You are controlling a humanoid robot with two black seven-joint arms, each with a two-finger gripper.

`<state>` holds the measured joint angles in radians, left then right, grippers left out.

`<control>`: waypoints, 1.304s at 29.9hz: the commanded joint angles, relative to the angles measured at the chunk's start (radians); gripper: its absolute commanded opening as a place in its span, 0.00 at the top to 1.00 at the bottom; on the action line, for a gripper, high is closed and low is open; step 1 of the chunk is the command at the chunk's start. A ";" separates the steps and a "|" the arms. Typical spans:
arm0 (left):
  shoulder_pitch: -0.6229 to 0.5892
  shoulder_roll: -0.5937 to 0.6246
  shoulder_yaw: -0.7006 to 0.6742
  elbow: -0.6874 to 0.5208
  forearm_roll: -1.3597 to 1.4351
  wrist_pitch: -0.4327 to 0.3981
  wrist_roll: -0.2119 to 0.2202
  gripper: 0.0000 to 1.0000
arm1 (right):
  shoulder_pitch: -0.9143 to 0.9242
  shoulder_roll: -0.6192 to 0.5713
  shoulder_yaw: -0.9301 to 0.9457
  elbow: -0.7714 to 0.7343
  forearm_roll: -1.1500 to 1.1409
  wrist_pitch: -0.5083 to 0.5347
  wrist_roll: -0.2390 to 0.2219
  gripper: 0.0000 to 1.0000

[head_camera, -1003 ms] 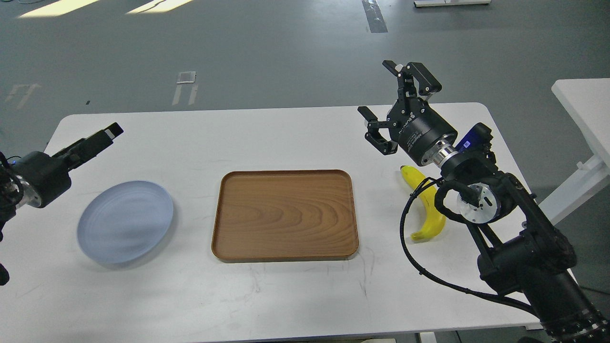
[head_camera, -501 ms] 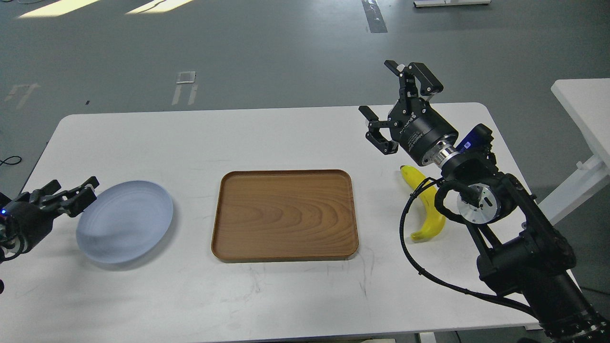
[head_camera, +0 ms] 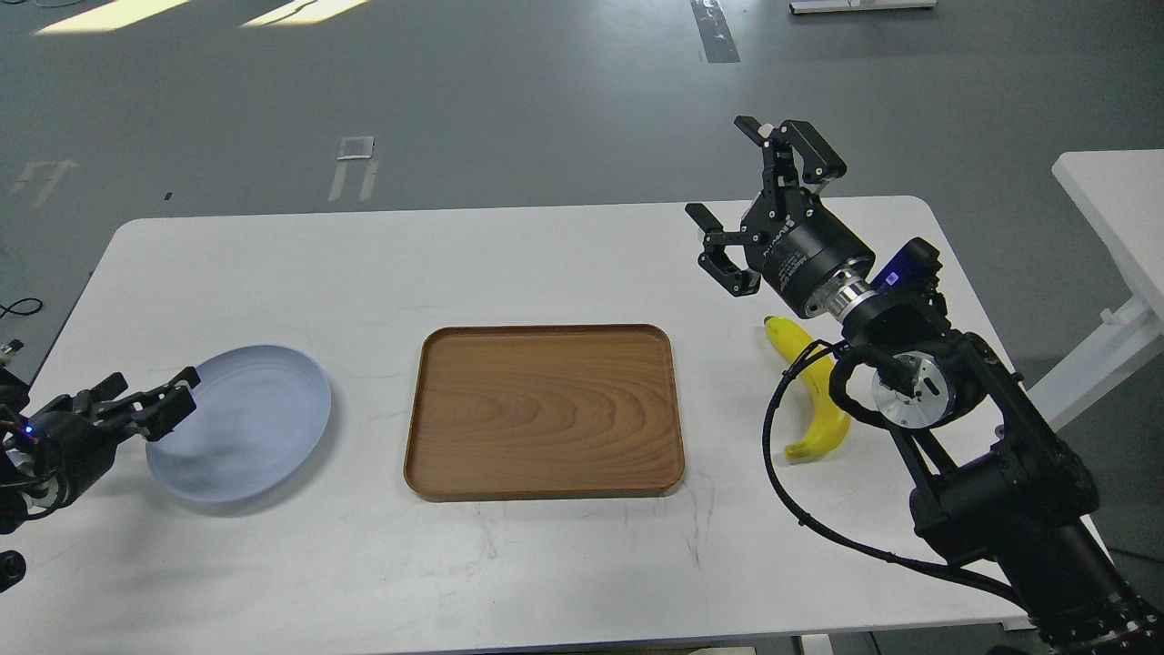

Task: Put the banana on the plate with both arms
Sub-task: 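Lower the left gripper to the edge of the light blue plate, then grasp the plate rim with the left gripper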

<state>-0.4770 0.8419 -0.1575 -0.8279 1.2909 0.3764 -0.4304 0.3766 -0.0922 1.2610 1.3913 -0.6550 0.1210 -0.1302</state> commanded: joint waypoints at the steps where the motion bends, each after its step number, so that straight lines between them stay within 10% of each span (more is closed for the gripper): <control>1: 0.001 -0.007 0.004 0.010 -0.004 0.001 -0.005 0.03 | -0.001 0.000 0.000 0.000 0.000 0.000 0.000 0.00; 34: 0.063 -0.037 0.003 0.082 -0.021 -0.002 -0.022 0.12 | -0.028 0.000 0.001 0.003 0.000 0.000 0.001 0.00; 39: 0.072 -0.046 0.004 0.090 -0.021 -0.005 -0.040 0.47 | -0.030 0.000 0.001 0.003 0.000 0.000 0.001 0.00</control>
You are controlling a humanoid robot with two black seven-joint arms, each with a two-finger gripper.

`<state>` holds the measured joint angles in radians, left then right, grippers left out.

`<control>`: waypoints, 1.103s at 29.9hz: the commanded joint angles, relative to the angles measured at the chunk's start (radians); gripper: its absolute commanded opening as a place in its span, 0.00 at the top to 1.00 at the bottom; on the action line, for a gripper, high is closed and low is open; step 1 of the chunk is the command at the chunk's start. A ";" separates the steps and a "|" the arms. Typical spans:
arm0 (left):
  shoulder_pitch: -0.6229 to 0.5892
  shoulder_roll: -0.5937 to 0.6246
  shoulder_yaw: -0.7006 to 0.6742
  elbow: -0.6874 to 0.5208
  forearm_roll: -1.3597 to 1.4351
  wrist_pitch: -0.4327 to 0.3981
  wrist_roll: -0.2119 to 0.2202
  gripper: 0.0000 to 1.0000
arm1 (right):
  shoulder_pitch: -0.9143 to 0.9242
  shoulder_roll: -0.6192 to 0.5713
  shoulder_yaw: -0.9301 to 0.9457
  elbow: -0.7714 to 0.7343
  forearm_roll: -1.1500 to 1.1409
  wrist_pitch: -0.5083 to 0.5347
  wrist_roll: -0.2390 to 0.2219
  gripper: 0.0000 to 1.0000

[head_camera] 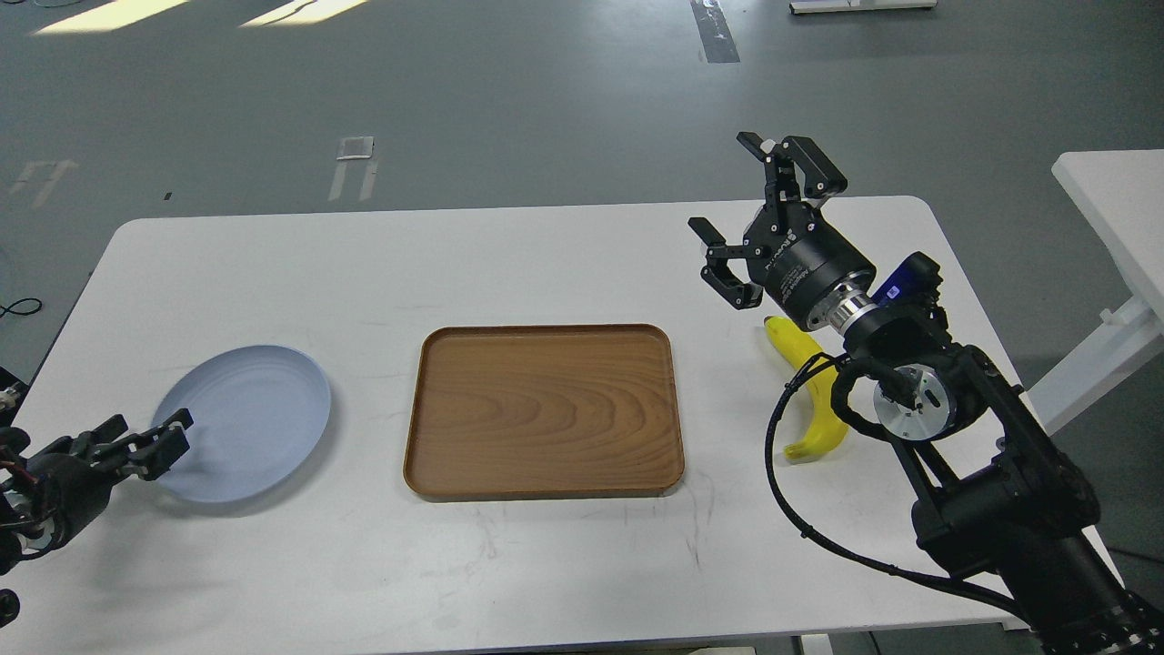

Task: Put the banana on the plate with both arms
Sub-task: 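Grasp the plate rim with the left gripper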

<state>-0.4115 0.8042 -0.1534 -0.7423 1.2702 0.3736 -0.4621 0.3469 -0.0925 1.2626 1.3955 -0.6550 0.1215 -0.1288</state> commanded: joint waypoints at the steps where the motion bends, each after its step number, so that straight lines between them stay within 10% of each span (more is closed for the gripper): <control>1: 0.008 -0.008 0.000 0.004 0.000 -0.002 -0.010 0.51 | 0.000 0.000 0.000 -0.001 0.000 0.000 0.000 0.00; 6: 0.007 -0.017 -0.002 0.018 -0.002 -0.002 -0.020 1.00 | 0.000 0.000 0.003 -0.001 0.000 0.000 0.000 0.00; 22: -0.076 -0.042 -0.003 0.067 -0.184 0.001 -0.027 1.00 | -0.003 0.000 0.006 -0.001 -0.002 0.000 0.000 0.00; 33: -0.251 -0.031 0.000 -0.184 -0.172 -0.041 -0.027 1.00 | -0.002 -0.001 0.012 -0.001 -0.002 0.000 0.002 0.00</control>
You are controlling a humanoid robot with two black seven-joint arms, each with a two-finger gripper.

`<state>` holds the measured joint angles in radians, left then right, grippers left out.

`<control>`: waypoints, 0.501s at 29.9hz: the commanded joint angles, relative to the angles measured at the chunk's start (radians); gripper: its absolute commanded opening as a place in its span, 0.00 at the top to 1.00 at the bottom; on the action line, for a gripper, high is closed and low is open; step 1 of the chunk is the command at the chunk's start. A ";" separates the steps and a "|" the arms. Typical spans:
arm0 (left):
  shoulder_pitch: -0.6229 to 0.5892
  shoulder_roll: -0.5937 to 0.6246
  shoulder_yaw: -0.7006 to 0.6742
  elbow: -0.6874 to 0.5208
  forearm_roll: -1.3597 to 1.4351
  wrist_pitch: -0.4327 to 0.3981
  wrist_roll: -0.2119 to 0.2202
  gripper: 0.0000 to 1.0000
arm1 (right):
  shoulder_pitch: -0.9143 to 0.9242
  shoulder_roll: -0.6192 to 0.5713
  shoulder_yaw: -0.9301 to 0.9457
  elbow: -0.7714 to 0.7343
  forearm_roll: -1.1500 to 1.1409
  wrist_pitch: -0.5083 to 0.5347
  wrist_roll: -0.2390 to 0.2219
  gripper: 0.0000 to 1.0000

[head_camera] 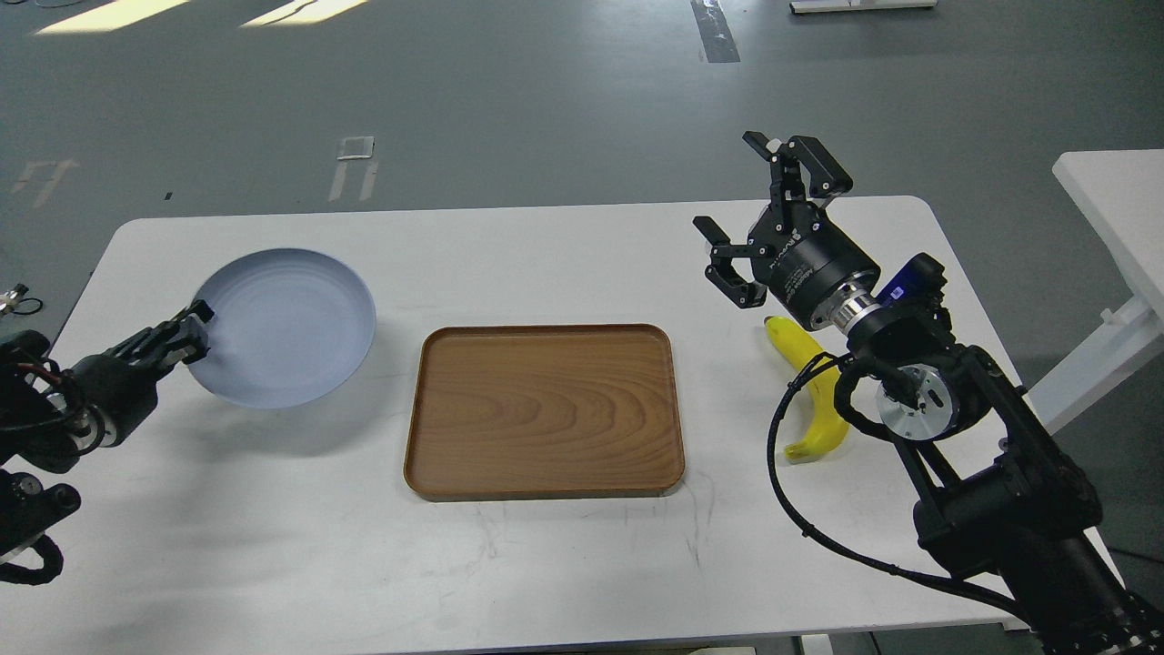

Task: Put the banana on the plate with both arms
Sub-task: 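Grasp the plate rim with the left gripper, then lift the plate and set it onto the wooden tray with left gripper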

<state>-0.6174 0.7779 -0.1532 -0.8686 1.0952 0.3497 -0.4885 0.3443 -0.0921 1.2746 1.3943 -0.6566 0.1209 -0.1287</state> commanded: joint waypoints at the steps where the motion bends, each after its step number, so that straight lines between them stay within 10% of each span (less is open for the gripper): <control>1: -0.057 -0.008 0.000 -0.088 0.006 -0.024 0.000 1.00 | 0.001 -0.001 0.000 0.000 0.000 0.000 0.000 0.00; 15: -0.120 -0.207 0.101 -0.198 0.281 -0.038 0.000 1.00 | -0.001 0.000 0.002 -0.001 0.000 0.000 0.000 0.00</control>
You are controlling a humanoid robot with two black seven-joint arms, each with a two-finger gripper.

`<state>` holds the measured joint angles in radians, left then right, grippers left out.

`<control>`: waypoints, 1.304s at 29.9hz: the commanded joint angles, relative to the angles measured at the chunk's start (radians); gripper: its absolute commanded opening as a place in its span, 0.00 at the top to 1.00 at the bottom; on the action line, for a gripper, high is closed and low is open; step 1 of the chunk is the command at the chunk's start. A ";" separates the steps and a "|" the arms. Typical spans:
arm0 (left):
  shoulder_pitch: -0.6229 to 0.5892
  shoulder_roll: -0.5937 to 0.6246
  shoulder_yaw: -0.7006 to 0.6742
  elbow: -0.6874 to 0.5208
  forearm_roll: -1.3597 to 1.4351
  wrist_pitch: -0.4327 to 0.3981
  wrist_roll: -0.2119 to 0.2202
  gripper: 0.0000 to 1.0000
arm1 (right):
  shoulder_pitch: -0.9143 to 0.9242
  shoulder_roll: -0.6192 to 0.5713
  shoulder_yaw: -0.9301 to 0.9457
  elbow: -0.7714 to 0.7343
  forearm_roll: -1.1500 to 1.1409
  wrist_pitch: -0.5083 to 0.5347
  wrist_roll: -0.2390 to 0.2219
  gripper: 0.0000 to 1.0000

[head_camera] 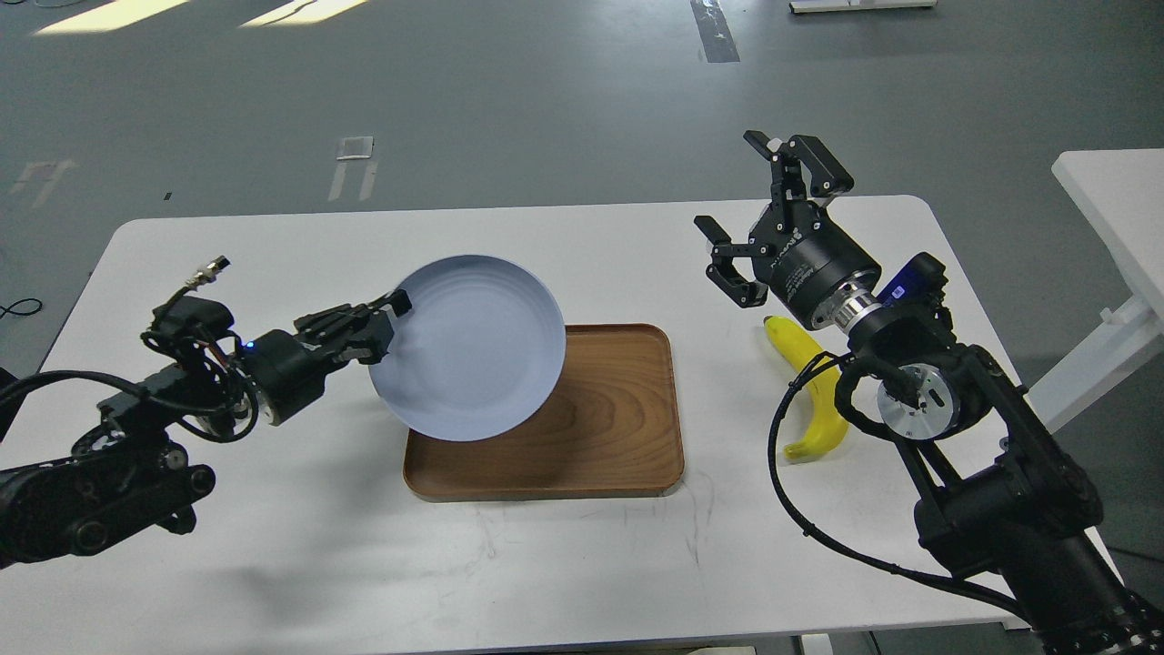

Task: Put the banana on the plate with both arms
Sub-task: 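Lift the plate and set it onto the wooden tray with left gripper, then release the plate and raise the left gripper away from the tray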

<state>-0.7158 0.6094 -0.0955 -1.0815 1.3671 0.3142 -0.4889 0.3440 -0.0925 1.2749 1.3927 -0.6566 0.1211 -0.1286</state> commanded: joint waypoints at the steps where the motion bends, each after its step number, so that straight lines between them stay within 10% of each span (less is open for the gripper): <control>1: -0.039 -0.063 0.075 0.046 0.007 -0.003 0.000 1.00 | 0.000 -0.001 0.004 0.000 0.000 0.000 0.000 0.00; 23: -0.039 -0.270 0.146 0.302 -0.002 -0.014 0.000 0.99 | -0.005 -0.001 0.014 -0.001 0.000 0.000 0.000 0.00; 25: -0.042 -0.295 0.146 0.327 -0.002 -0.012 0.000 0.48 | -0.003 -0.001 0.014 0.000 0.000 0.000 0.000 0.00; 27: -0.044 -0.298 0.146 0.337 -0.005 -0.012 0.000 0.21 | -0.005 -0.001 0.015 0.000 0.000 0.000 0.000 0.00; 39: -0.184 -0.234 0.123 0.330 -0.463 -0.021 0.000 0.03 | -0.030 -0.124 -0.017 0.029 -0.246 0.003 0.030 0.00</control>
<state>-0.8328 0.3487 0.0304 -0.7358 1.1222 0.2982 -0.4885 0.3159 -0.1458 1.2906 1.4085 -0.7597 0.1234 -0.1229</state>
